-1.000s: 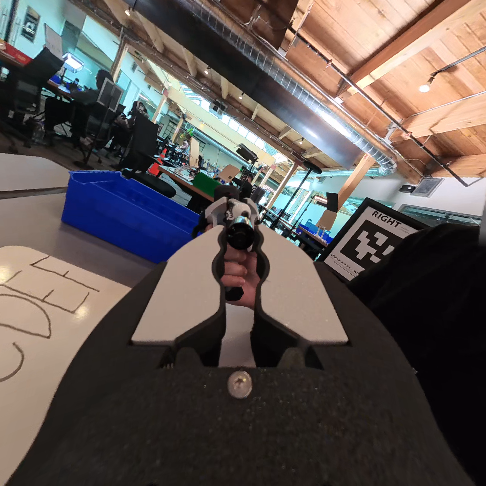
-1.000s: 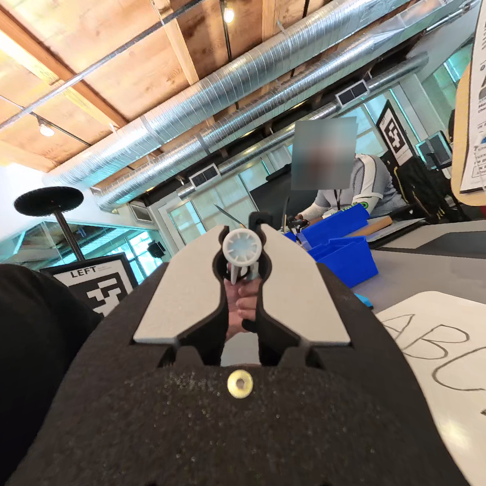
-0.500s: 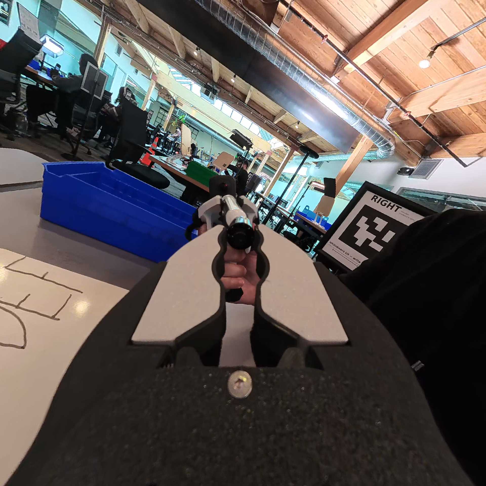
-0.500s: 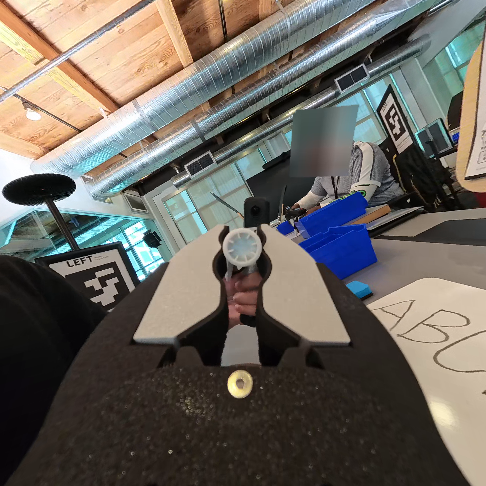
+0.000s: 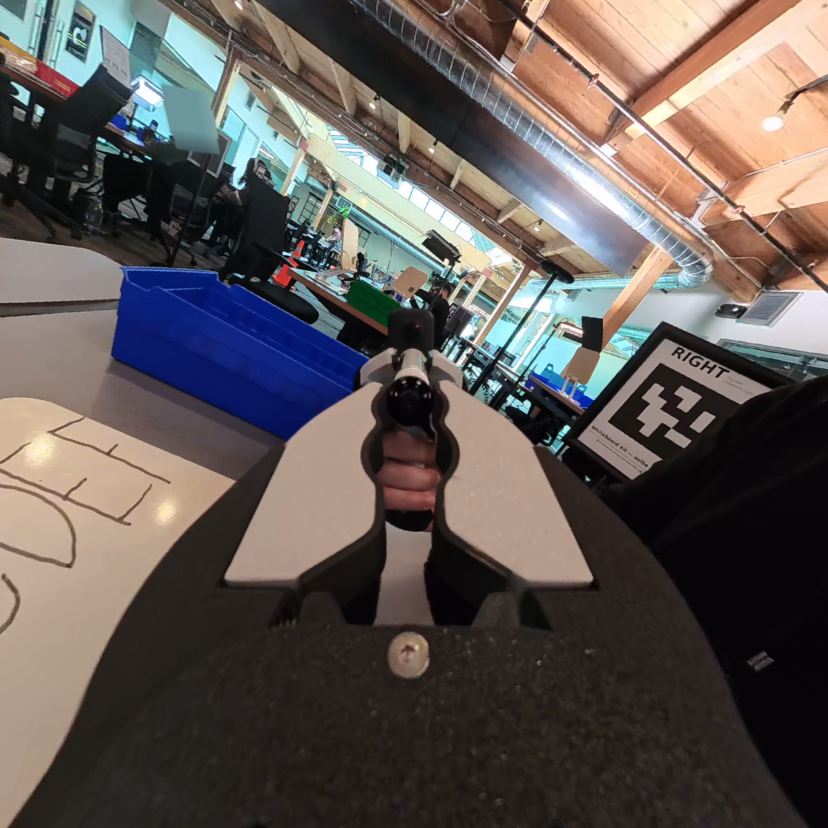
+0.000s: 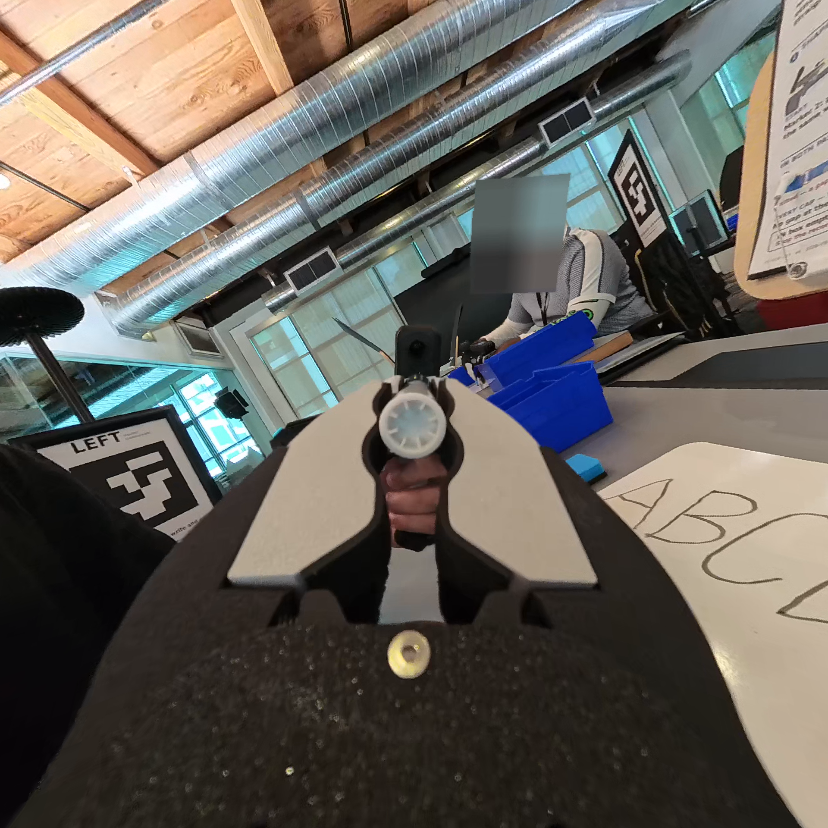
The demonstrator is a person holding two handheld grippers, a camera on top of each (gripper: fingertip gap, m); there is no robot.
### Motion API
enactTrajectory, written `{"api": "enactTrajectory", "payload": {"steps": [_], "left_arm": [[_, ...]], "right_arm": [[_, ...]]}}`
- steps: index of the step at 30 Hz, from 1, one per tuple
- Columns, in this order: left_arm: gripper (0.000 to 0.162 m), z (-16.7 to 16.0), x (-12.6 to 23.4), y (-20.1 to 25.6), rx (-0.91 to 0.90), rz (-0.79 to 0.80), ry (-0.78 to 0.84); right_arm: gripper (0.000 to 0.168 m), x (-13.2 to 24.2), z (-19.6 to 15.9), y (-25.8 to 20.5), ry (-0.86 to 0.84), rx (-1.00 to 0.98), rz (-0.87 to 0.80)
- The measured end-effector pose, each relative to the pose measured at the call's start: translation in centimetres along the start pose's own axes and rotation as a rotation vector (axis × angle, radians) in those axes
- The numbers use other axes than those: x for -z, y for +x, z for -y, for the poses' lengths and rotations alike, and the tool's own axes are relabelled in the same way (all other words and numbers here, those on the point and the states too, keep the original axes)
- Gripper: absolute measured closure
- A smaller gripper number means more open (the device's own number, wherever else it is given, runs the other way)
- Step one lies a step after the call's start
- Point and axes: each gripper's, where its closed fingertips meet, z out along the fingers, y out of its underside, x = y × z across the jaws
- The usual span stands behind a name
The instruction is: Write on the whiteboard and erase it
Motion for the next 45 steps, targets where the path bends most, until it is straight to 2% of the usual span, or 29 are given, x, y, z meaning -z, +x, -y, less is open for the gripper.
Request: {"api": "enactTrajectory", "payload": {"steps": [6, 11, 16, 22, 37, 39, 41, 43, 45], "left_arm": [[0.143, 0.4, -0.2, -0.7, 0.041, 0.021, 0.092], [0.143, 1.2, -0.8, -0.4, 0.108, -0.006, 0.229], [0.143, 1.1, -1.1, -0.3, 0.087, 0.011, 0.248], [0.143, 0.8, -1.2, -0.7, 0.072, 0.037, 0.242], [0.143, -1.3, -1.0, -1.5, 0.082, 0.035, 0.064], [0.143, -2.6, -1.3, -1.5, 0.098, 0.021, 0.004], [0.143, -5.0, -1.7, -2.1, 0.082, 0.063, -0.108], [0.143, -6.5, -3.0, -1.3, 0.109, 0.019, -0.140], [0.143, -9.4, -5.0, -0.3, 0.071, 0.001, -0.261]], "right_arm": [[0.148, 0.1, -0.1, 0.7, 0.073, -0.025, -0.022], [0.148, 0.4, 0.2, 0.8, 0.202, -0.097, 0.006], [0.148, 0.6, 0.9, 0.6, 0.252, -0.091, 0.005], [0.148, 0.7, 0.9, 0.7, 0.207, -0.060, -0.010], [0.148, 1.0, 0.6, 1.4, 0.098, -0.060, -0.023], [0.148, 1.1, 1.2, 1.4, 0.122, -0.066, -0.018], [0.148, 0.8, 1.3, 1.3, 0.048, -0.011, -0.048], [0.148, 0.3, 1.8, 0.3, 0.005, 0.055, -0.055], [0.149, -0.4, 1.3, -0.1, -0.065, 0.081, -0.057]]}}
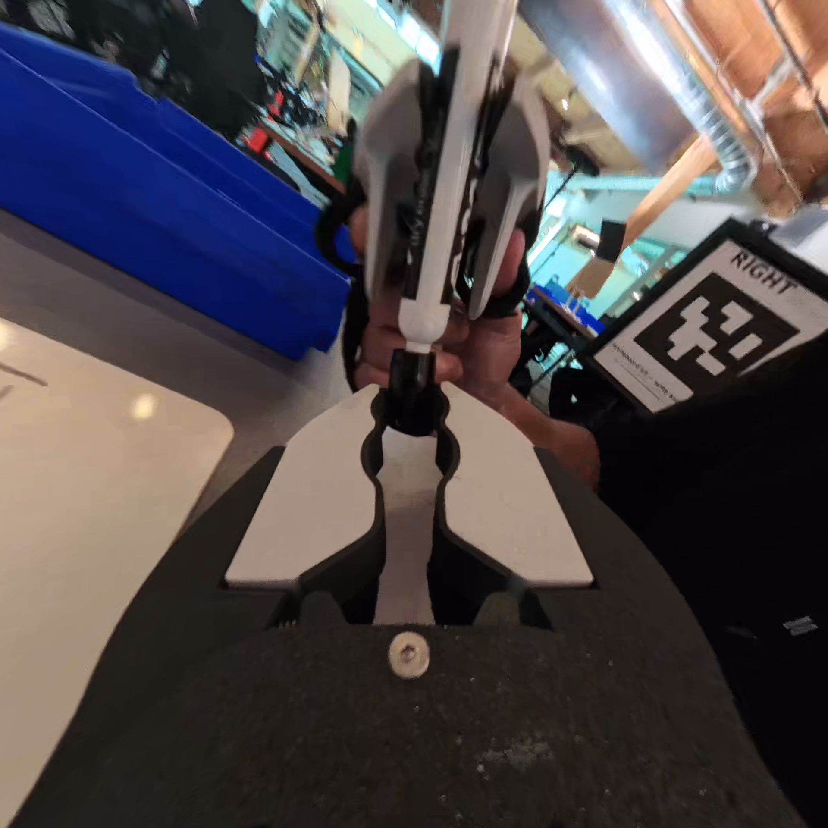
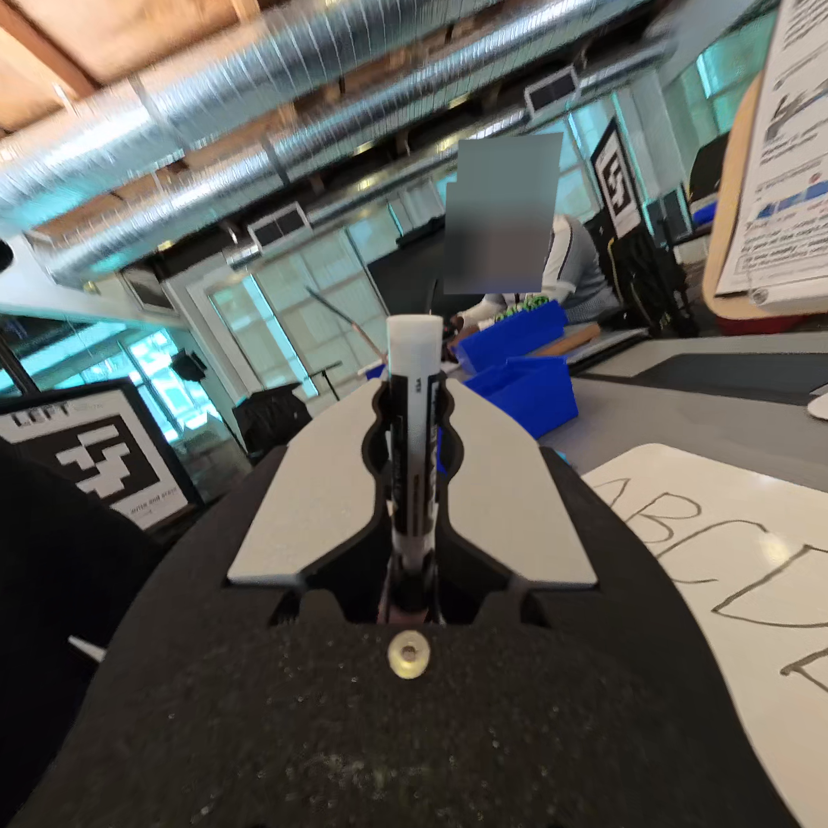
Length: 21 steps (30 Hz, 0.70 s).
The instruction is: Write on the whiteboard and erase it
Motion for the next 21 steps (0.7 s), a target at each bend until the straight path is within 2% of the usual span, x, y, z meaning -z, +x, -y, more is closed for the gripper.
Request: {"api": "enactTrajectory", "payload": {"steps": [2, 4, 9, 13, 16, 21], "left_arm": [[0.143, -0.4, -1.9, 0.9, 0.019, -0.042, 0.022], [0.143, 0.2, -2.1, 1.2, 0.029, -0.056, 0.050], [0.143, 2.0, 0.1, 1.3, 0.044, -0.086, 0.123], [0.143, 1.8, 0.1, 1.5, 0.031, -0.090, 0.103], [0.144, 3.5, 2.4, 1.1, 0.081, -0.109, 0.183], [0.143, 2.0, 3.7, 0.4, -0.037, 0.010, -0.054]], "right_arm": [[0.149, -0.6, -0.6, -0.6, -0.033, 0.006, 0.012], [0.149, -0.1, 0.3, -0.6, -0.009, -0.012, 0.003], [0.149, 1.6, 1.8, -0.3, -0.010, -0.051, -0.007], [0.149, 2.0, 1.5, -0.1, 0.022, -0.117, 0.028], [0.148, 2.6, 0.8, 0.4, -0.017, -0.138, 0.029], [0.148, 1.8, -0.8, 0.6, -0.123, -0.108, 0.009]]}}
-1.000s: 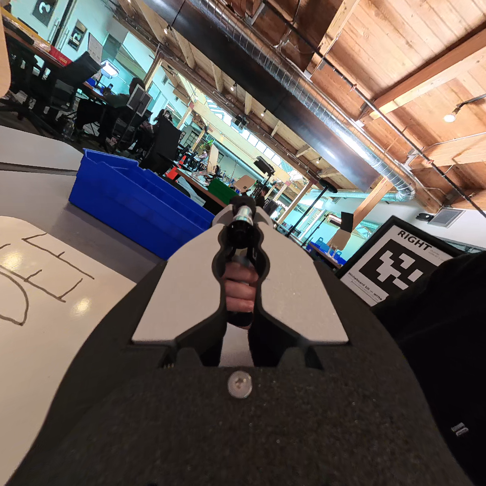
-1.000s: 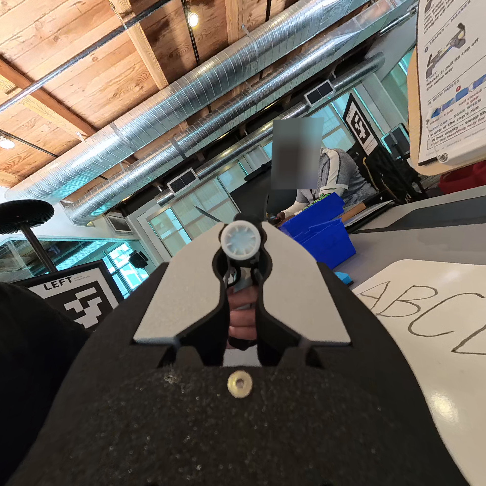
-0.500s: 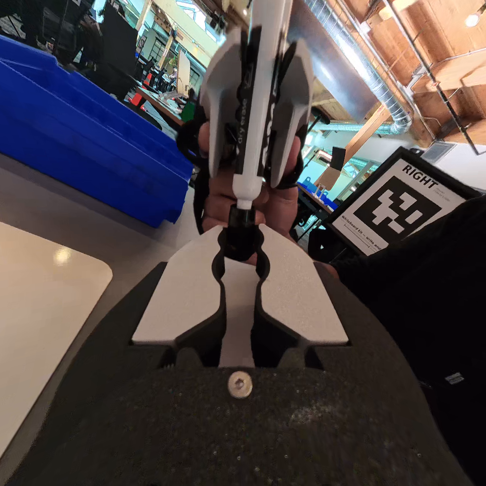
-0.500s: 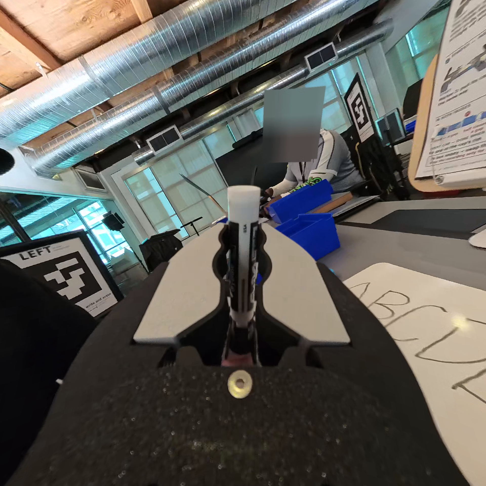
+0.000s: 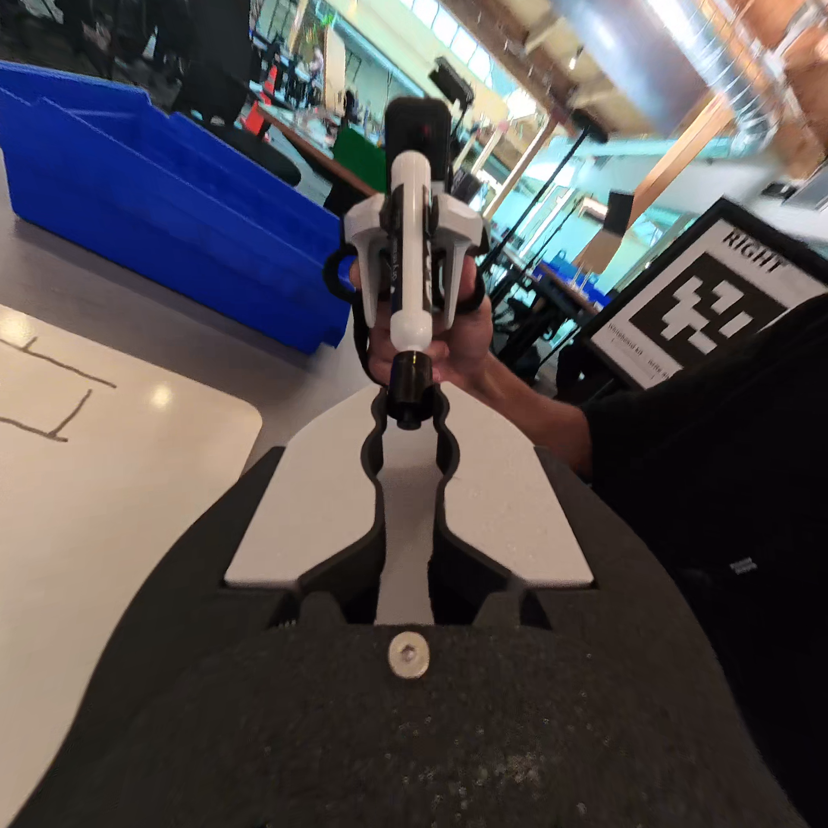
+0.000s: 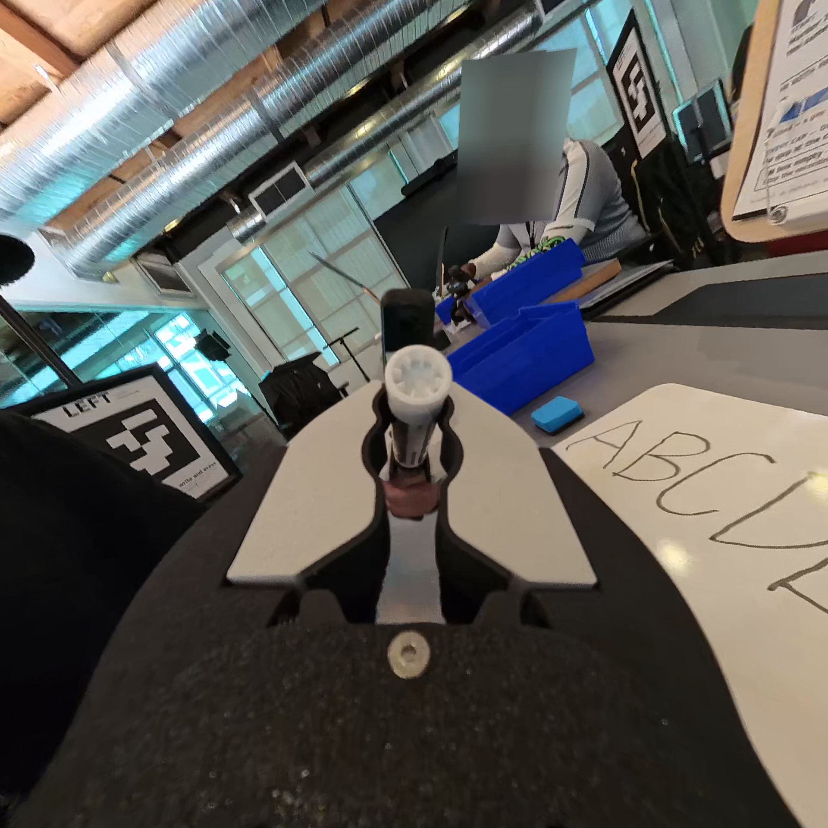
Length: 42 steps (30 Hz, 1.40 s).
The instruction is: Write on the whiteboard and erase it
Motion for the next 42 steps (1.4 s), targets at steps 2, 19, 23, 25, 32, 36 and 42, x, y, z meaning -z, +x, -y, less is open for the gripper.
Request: {"api": "enactTrajectory", "payload": {"steps": [2, 19, 23, 25, 32, 36, 42], "left_arm": [[0.143, 0.3, 0.9, 0.2, -0.001, -0.006, -0.020], [0.143, 0.2, 3.0, -0.2, -0.095, 0.061, -0.261], [0.143, 0.1, 2.7, 0.1, -0.112, 0.058, -0.313], [0.143, -0.3, 2.7, -0.4, -0.118, 0.082, -0.341], [0.143, -0.2, 2.4, -0.5, -0.132, 0.085, -0.324], [0.142, 2.6, 2.5, 0.4, -0.104, 0.035, -0.138], [0.121, 4.4, 3.7, -0.1, -0.134, 0.088, 0.055]], "right_arm": [[0.148, -0.3, -0.6, -0.2, -0.059, 0.021, 0.008], [0.149, -0.4, -3.8, -0.4, -0.297, 0.089, 0.019], [0.149, -0.2, -3.8, -0.6, -0.296, 0.093, 0.030], [0.149, -0.1, -4.0, -0.4, -0.322, 0.118, 0.007], [0.149, 0.2, -4.1, -0.2, -0.313, 0.101, 0.014], [0.149, -0.1, -2.6, -0.5, -0.171, 0.043, 0.067], [0.149, 0.3, -1.2, -0.3, 0.016, -0.046, 0.120]]}}
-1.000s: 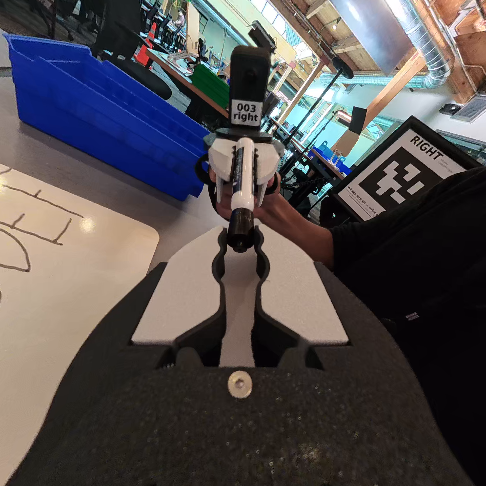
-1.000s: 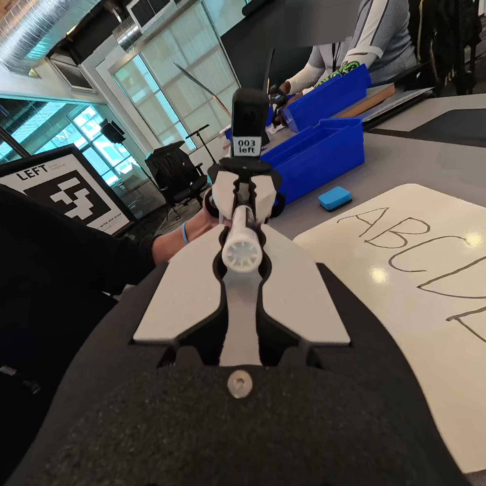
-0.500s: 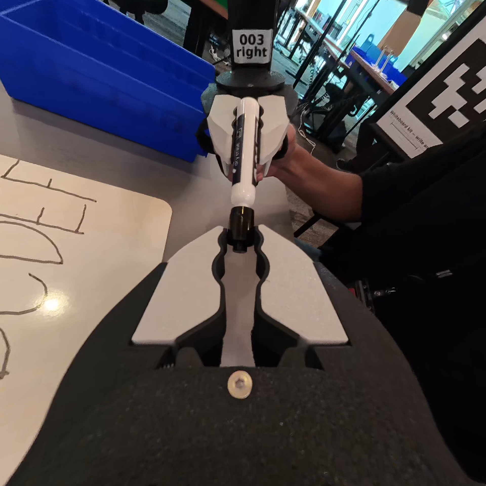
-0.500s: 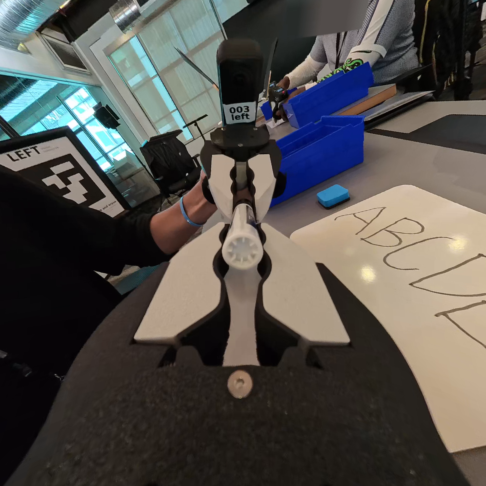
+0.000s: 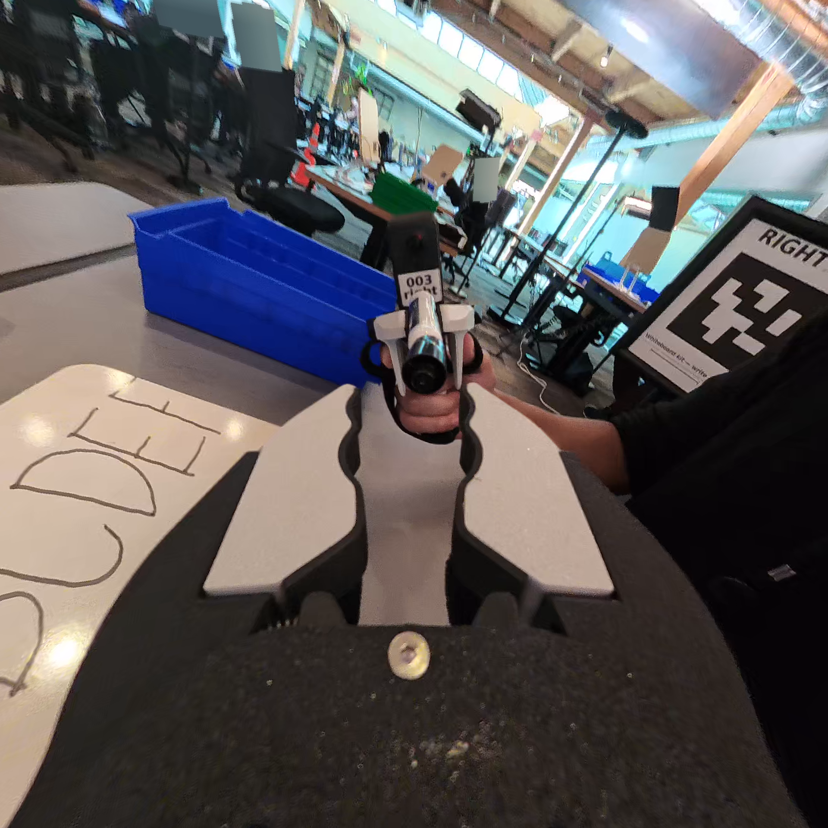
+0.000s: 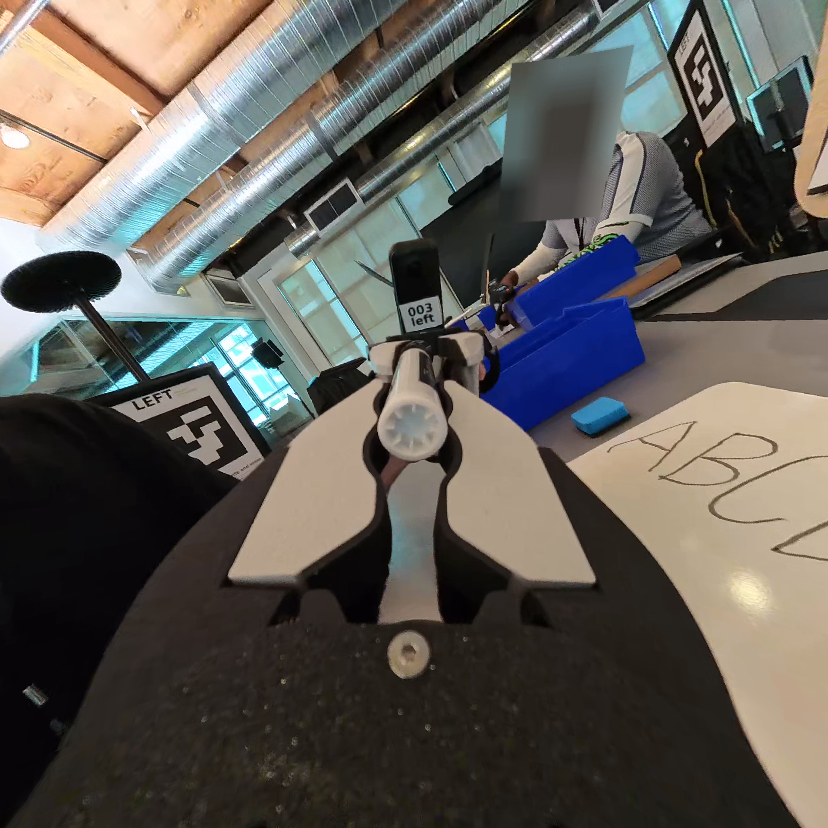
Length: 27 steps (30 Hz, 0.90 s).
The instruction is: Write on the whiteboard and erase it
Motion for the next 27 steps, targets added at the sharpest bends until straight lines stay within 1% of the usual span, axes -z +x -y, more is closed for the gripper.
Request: {"api": "enactTrajectory", "payload": {"steps": [3, 6, 8, 10, 13, 20, 27], "left_arm": [[0.122, 0.4, 0.4, 0.1, 0.003, -0.020, 0.030], [0.125, 0.6, 0.3, 0.6, -0.035, -0.026, 0.038], [0.129, 0.7, 0.2, 0.9, -0.054, -0.032, 0.046], [0.133, 0.2, -0.1, 0.9, -0.062, -0.027, 0.021], [0.144, 0.3, -0.1, 1.2, -0.077, -0.042, 0.037], [0.145, 0.5, 0.1, 1.1, -0.102, -0.014, 0.035], [0.146, -0.4, -0.3, 1.1, -0.093, -0.022, -0.012]], "right_arm": [[0.149, 0.0, 0.2, -0.2, 0.013, -0.011, 0.012], [0.149, -0.4, -0.2, -0.3, -0.012, -0.007, 0.010], [0.149, -0.5, -0.3, -0.5, -0.007, -0.019, 0.025], [0.149, -0.5, -0.2, -0.5, 0.006, -0.035, 0.037], [0.149, -0.5, -0.4, -0.3, 0.005, -0.041, 0.035], [0.149, -0.2, -0.3, -0.2, 0.002, -0.039, 0.030], [0.149, -0.4, -0.6, -0.3, -0.025, -0.009, 0.015]]}}
